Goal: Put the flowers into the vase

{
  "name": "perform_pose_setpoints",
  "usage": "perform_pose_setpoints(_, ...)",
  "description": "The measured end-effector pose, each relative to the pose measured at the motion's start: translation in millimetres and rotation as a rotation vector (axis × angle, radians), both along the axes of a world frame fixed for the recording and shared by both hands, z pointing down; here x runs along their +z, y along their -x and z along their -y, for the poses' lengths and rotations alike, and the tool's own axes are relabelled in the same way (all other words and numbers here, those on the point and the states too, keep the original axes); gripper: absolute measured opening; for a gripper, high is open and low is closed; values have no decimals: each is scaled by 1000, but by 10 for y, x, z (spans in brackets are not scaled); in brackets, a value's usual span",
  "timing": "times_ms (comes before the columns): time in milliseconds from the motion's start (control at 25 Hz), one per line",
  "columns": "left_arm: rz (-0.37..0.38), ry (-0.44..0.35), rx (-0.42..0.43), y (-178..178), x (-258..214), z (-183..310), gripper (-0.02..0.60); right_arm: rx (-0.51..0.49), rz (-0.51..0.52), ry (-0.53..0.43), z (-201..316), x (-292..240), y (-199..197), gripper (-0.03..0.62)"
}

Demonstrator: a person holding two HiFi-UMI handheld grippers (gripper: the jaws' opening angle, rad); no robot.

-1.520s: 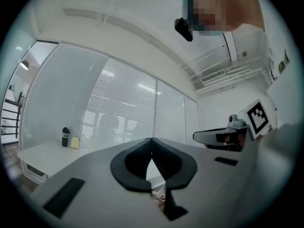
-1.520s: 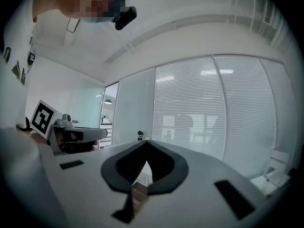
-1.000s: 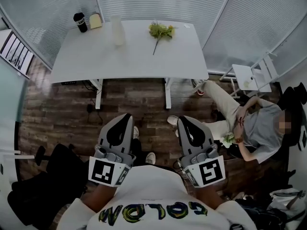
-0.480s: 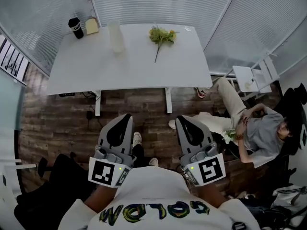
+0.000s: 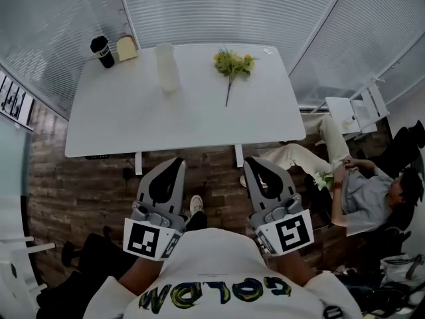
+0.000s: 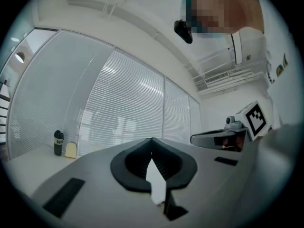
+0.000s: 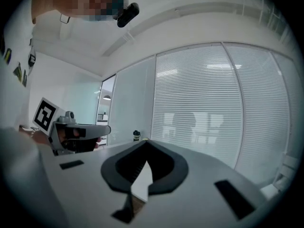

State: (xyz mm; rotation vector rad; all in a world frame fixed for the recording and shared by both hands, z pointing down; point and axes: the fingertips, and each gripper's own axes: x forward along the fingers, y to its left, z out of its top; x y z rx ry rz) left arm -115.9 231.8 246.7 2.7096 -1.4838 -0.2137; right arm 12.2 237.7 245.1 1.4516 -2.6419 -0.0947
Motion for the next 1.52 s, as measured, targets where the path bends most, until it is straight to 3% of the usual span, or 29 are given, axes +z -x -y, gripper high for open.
perform_pose_setpoints(320, -2, 16, 46, 294, 52, 600, 12, 53, 9, -10, 583, -10, 264, 9)
perform_pose_setpoints(800, 3, 58, 94, 381, 179, 1129, 12, 109, -5, 22, 1056, 70, 288, 9)
perform_pose_setpoints(1120, 3, 49, 102, 225, 233, 1505, 12, 131, 18, 26, 1416, 162, 96, 9)
perform_pose_setpoints(1520, 18, 87, 128, -238, 292, 2379, 12, 147, 38, 49, 2279, 210, -339, 9)
